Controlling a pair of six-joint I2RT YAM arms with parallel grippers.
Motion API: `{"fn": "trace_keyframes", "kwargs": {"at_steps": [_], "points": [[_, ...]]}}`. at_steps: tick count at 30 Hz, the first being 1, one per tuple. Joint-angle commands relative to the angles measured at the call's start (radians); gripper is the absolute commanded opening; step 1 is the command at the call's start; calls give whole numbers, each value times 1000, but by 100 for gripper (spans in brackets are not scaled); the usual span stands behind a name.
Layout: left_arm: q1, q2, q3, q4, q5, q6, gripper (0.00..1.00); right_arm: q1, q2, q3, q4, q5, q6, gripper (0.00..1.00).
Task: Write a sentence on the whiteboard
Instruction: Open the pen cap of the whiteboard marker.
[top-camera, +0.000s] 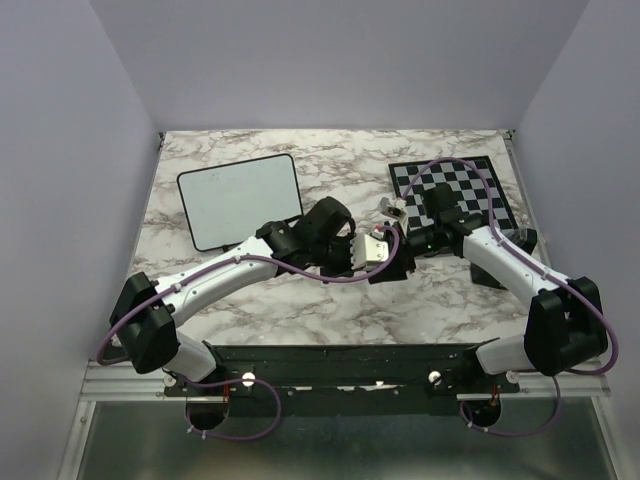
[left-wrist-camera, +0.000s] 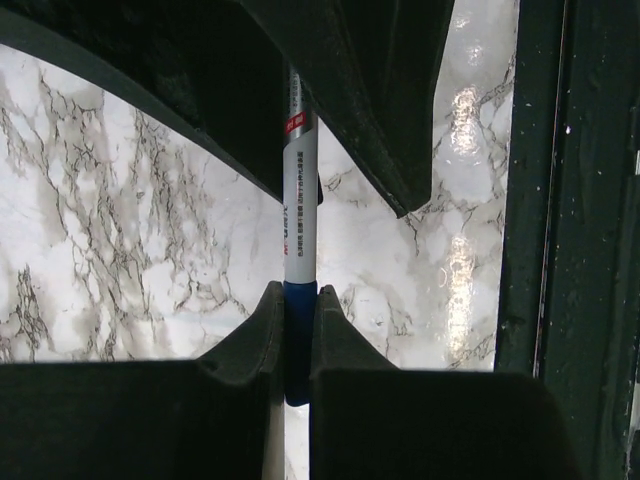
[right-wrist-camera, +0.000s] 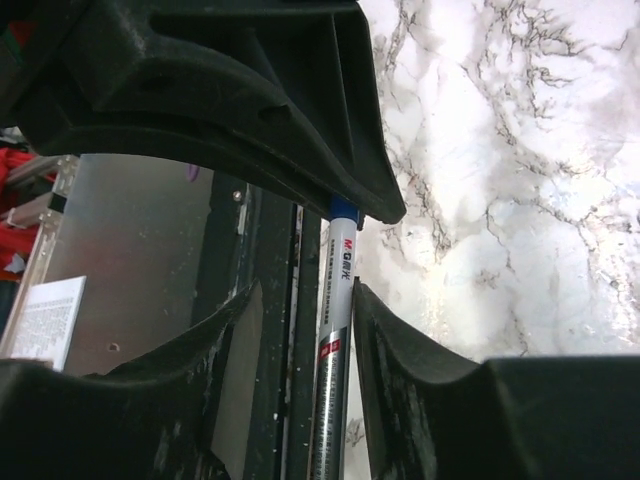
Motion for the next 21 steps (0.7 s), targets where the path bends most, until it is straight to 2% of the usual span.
{"fn": "trace_keyframes", "kwargs": {"at_steps": [1, 5, 8, 10, 11, 17, 21], "points": [[-5, 11, 10, 16, -11, -2, 0, 11, 6, 20, 13, 23, 4, 47], [-5, 17, 10, 21, -13, -5, 0, 15, 9, 20, 19, 33, 11, 37], [-4, 20, 12, 22, -11, -8, 0, 18, 12, 25, 16, 38, 11, 25], [-4, 21, 13, 21, -11, -6, 0, 21, 12, 31, 7, 38, 5, 3], [-4, 21, 12, 21, -13, -5, 0, 21, 13, 34, 0, 36, 2, 0], [1, -23, -35, 30, -59, 7, 0, 23, 6, 86, -104, 42, -74, 0], [44, -113, -144, 58, -114, 39, 0, 23, -8, 95, -143, 55, -122, 1]]}}
